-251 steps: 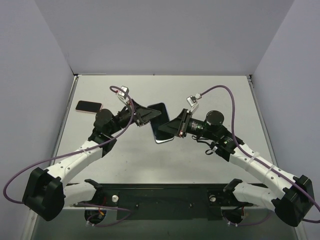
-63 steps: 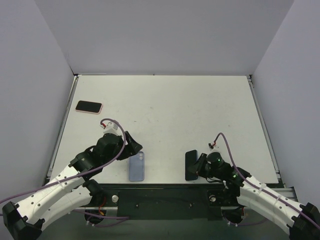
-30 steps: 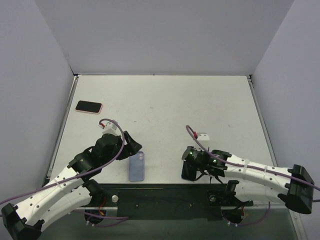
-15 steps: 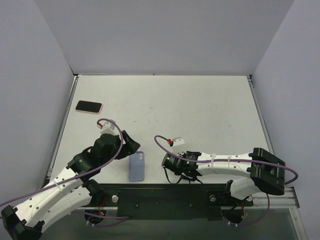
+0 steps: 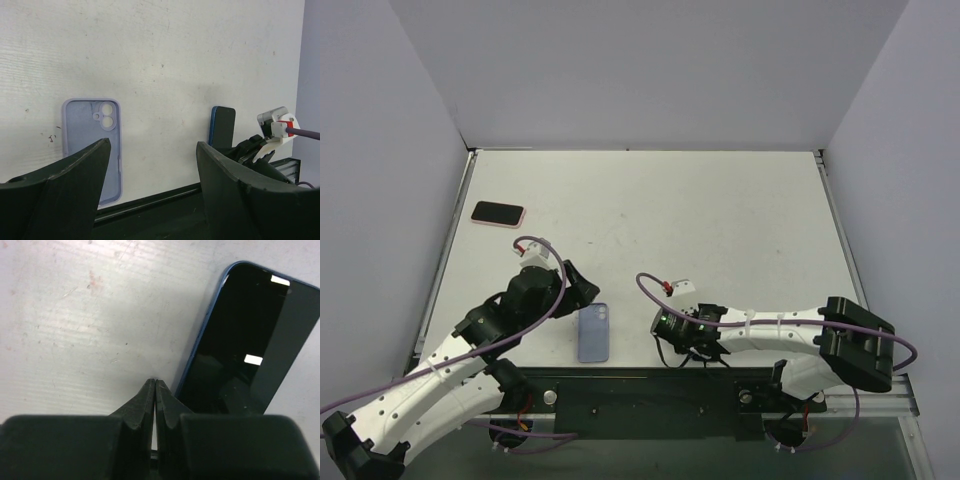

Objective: Take the phone out of the phone case
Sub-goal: Place the phone at the center of the board, then pick up the phone at the center of the board.

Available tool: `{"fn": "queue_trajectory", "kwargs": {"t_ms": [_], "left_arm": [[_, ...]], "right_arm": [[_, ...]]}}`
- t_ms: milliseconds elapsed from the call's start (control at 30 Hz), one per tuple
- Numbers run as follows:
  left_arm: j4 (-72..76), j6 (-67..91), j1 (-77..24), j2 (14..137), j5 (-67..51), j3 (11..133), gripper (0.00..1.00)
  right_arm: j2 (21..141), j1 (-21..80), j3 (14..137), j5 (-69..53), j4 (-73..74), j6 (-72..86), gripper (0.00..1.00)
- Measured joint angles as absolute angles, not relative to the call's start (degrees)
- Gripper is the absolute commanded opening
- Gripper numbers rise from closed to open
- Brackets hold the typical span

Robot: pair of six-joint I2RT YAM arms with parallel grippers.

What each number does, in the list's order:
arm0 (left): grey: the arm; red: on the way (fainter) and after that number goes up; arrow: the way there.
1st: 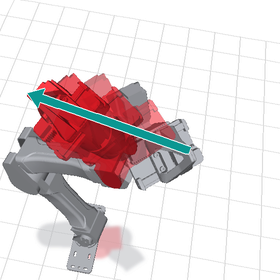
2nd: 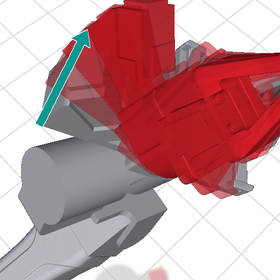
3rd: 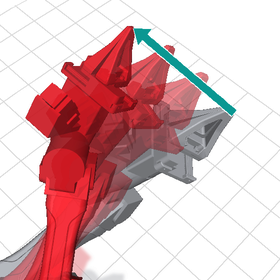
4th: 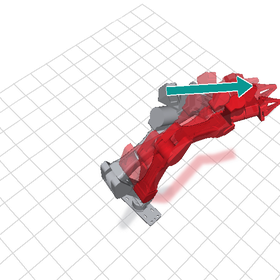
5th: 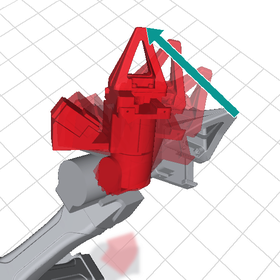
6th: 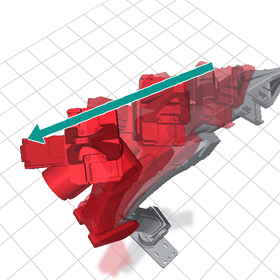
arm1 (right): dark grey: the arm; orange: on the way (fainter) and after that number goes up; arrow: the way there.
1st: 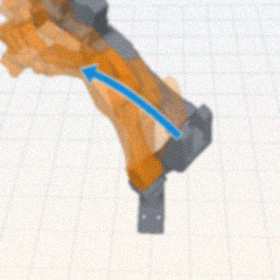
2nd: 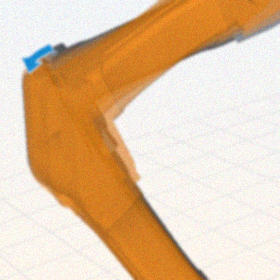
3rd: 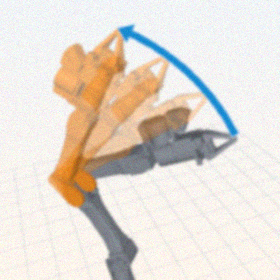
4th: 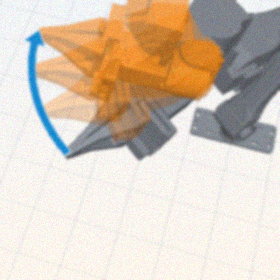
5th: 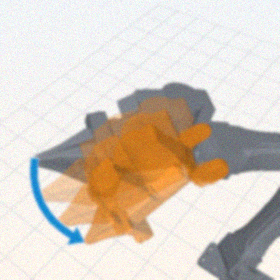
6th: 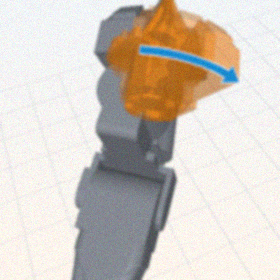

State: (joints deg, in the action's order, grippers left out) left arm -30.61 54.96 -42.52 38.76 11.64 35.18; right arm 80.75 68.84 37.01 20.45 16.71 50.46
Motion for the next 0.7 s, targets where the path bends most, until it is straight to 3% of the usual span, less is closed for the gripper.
{"fn": "queue_trajectory", "kwargs": {"t_ms": [133, 233, 367, 567, 633, 667, 700], "left_arm": [[-30.63, 54.83, -42.13, 38.72, 12.19, 35.73, 0.83], [-31.24, 55.13, -40.47, 39.77, 12.99, 36.49, 0.89], [-32.84, 56.60, -31.77, 45.78, 12.38, 40.73, 0.91], [-32.73, 59.61, -8.08, 60.03, 5.15, 47.11, 0.91], [-32.60, 60.95, -2.42, 66.70, 2.50, 50.19, 0.86], [-31.99, 61.45, 0.27, 70.85, 0.71, 52.29, 0.77], [-30.09, 61.87, 2.57, 74.74, -0.91, 53.67, 0.74]], "right_arm": [[77.56, 69.93, 35.07, 18.06, 14.92, 49.08, 0.02], [72.23, 70.17, 35.16, 16.84, 14.15, 47.20, 0.33], [64.60, 68.79, 38.00, 16.62, 13.87, 44.29, 0.47], [55.53, 59.00, 40.49, 15.38, 14.13, 40.42, 0.50], [53.60, 57.28, 40.49, 15.03, 14.70, 39.29, 0.50], [52.84, 57.01, 40.47, 14.66, 14.83, 38.83, 0.50], [52.25, 56.93, 40.47, 14.41, 14.83, 38.48, 0.51]]}}
